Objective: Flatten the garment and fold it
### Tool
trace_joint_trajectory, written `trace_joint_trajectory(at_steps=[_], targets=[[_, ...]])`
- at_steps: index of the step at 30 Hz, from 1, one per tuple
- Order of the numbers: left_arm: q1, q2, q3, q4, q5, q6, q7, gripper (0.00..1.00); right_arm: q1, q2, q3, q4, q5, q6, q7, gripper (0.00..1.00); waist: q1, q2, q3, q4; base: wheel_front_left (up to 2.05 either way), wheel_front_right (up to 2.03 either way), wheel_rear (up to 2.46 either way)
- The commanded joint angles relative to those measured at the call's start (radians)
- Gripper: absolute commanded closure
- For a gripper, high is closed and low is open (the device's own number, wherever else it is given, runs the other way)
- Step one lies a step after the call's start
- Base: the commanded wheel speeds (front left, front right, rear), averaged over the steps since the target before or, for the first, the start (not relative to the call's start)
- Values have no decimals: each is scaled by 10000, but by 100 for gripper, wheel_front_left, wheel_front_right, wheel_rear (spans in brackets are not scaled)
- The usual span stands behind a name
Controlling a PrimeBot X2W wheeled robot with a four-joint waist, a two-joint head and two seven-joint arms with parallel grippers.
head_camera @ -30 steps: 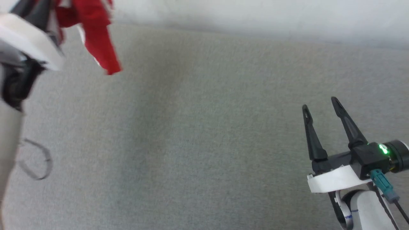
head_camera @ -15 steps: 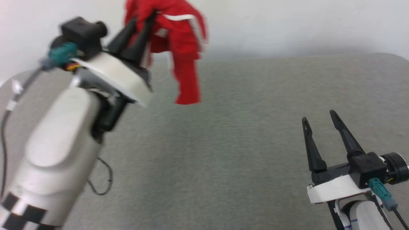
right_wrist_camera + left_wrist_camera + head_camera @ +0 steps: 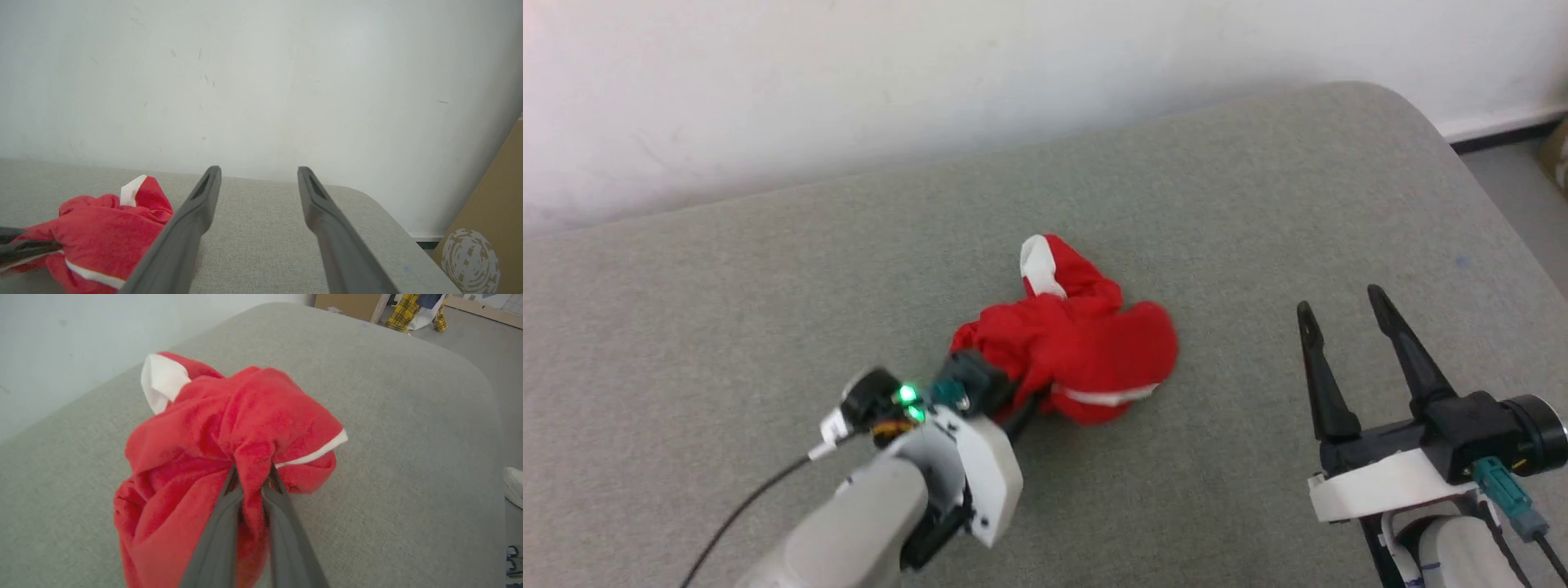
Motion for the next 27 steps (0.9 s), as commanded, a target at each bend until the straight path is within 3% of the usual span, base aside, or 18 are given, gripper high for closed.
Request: trace_joint_trajectory(at_steps=[1, 2, 3, 4, 10, 16, 20, 27], targets=[[111, -26, -106, 156, 75, -85, 39, 100, 57, 25, -26, -26, 56, 52, -45, 0, 1, -1, 362, -244, 0, 0, 0], [191, -61, -261, 334, 83, -139, 110, 100, 64, 26, -58, -10, 70, 52, -45, 0, 1, -1, 410, -203, 0, 0, 0], [226, -98, -386, 488, 92, -181, 175, 64, 64, 26, -81, 13, 79, 52, -45, 0, 1, -1, 449, -145, 0, 0, 0], [207, -139, -467, 609, 130, -198, 169, 0, 67, 26, -93, 40, 82, 52, -45, 0, 1, -1, 475, -62, 0, 0, 0], [19, -377, -345, 856, 176, -42, -547, 0, 87, 26, -156, 313, 84, 52, -45, 0, 1, -1, 190, 540, 0, 0, 0], [126, -335, 145, 120, -174, 158, -1304, 0, 307, 26, -265, 573, -24, 52, -45, 0, 1, -1, -439, 1314, 0, 0, 0], [446, -23, 949, -819, -530, 743, -1784, 0, 538, 26, -390, 728, -89, 52, -45, 0, 1, -1, -857, 1798, 0, 0, 0], [1944, 548, 3037, -2595, -859, 2137, -2147, 0, 975, 26, -552, 800, -51, 52, -45, 0, 1, -1, -1326, 2339, 0, 0, 0]])
